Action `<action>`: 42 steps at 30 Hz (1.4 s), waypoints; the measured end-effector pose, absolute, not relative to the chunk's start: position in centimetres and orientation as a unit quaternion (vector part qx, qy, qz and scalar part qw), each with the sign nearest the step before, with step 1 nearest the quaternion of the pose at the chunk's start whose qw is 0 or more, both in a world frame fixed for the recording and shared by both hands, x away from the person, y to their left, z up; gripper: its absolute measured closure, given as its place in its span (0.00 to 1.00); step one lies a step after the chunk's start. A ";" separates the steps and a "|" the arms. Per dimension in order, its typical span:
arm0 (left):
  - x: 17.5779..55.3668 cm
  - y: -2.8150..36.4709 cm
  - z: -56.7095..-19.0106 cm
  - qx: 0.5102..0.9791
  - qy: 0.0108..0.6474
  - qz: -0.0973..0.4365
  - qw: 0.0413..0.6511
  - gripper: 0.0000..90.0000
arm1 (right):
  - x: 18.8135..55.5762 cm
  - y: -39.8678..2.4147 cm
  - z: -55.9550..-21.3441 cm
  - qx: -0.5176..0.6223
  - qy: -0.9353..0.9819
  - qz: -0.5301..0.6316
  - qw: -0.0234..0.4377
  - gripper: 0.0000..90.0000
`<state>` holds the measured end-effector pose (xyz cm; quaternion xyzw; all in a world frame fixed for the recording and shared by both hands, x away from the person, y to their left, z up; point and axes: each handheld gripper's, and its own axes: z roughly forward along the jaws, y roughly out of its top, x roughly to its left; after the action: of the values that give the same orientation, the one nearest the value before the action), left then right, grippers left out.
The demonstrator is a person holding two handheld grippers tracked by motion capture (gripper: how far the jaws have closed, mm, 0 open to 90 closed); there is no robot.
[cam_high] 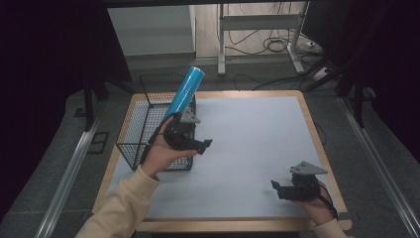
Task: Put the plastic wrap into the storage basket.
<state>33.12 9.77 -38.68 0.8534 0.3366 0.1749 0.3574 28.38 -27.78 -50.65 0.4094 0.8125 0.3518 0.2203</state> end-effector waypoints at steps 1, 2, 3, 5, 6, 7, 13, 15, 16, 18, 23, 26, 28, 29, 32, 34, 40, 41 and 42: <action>32.5 9.7 -39.0 0.853 0.334 0.177 0.361 0.21 | 28.3 -27.8 -50.6 0.410 0.812 0.351 0.221 0.14; 31.9 9.7 -39.4 0.853 0.331 0.176 0.363 0.21 | 28.3 -27.8 -50.6 0.410 0.812 0.351 0.221 0.14; 31.3 9.7 -39.7 0.855 0.329 0.171 0.363 0.21 | 28.3 -27.8 -50.6 0.410 0.812 0.351 0.222 0.14; 30.4 9.7 -40.6 0.857 0.325 0.163 0.364 0.21 | 28.3 -27.7 -50.6 0.410 0.813 0.349 0.221 0.14; 30.0 9.7 -41.1 0.859 0.322 0.163 0.362 0.21 | 28.3 -27.7 -50.7 0.411 0.813 0.349 0.222 0.14; 29.7 9.7 -41.6 0.861 0.322 0.161 0.360 0.21 | 28.3 -27.7 -50.7 0.411 0.813 0.348 0.221 0.14; 28.1 10.9 -45.3 0.857 0.341 0.161 0.352 0.22 | 28.3 -27.6 -50.8 0.410 0.814 0.346 0.221 0.14; 28.0 11.0 -45.8 0.858 0.345 0.159 0.347 0.22 | 28.3 -27.6 -50.9 0.411 0.814 0.345 0.222 0.14; 27.8 11.2 -46.3 0.860 0.347 0.155 0.342 0.22 | 28.3 -27.6 -50.9 0.410 0.815 0.345 0.222 0.14; 27.4 11.4 -47.2 0.858 0.354 0.159 0.337 0.22 | 28.3 -27.6 -51.0 0.409 0.815 0.344 0.223 0.14; 26.5 11.9 -48.6 0.859 0.357 0.148 0.335 0.22 | 28.3 -27.5 -51.0 0.405 0.816 0.345 0.224 0.15; 26.4 12.2 -49.2 0.859 0.361 0.146 0.333 0.22 | 28.3 -27.5 -51.0 0.405 0.817 0.345 0.224 0.15; 26.2 12.5 -49.6 0.855 0.365 0.148 0.338 0.22 | 28.3 -27.5 -51.0 0.404 0.818 0.344 0.223 0.15; 26.1 12.7 -49.8 0.852 0.365 0.150 0.343 0.22 | 28.3 -27.5 -51.0 0.404 0.818 0.344 0.223 0.15; 26.0 12.9 -49.9 0.853 0.366 0.142 0.345 0.22 | 28.4 -27.5 -51.1 0.404 0.818 0.344 0.223 0.15; 25.9 13.0 -49.8 0.849 0.369 0.144 0.349 0.22 | 28.4 -27.5 -51.0 0.404 0.818 0.344 0.224 0.15; 26.1 13.1 -49.9 0.852 0.367 0.141 0.345 0.22 | 28.4 -27.4 -51.0 0.400 0.817 0.346 0.228 0.15; 26.1 13.1 -49.9 0.852 0.368 0.141 0.344 0.22 | 28.4 -27.4 -51.0 0.400 0.817 0.346 0.228 0.15; 26.1 13.1 -50.0 0.852 0.369 0.139 0.344 0.22 | 28.3 -27.4 -51.0 0.400 0.817 0.347 0.229 0.15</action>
<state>26.14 13.11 -49.98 0.8524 0.3686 0.1392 0.3439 28.34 -27.43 -50.96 0.3999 0.8169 0.3470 0.2289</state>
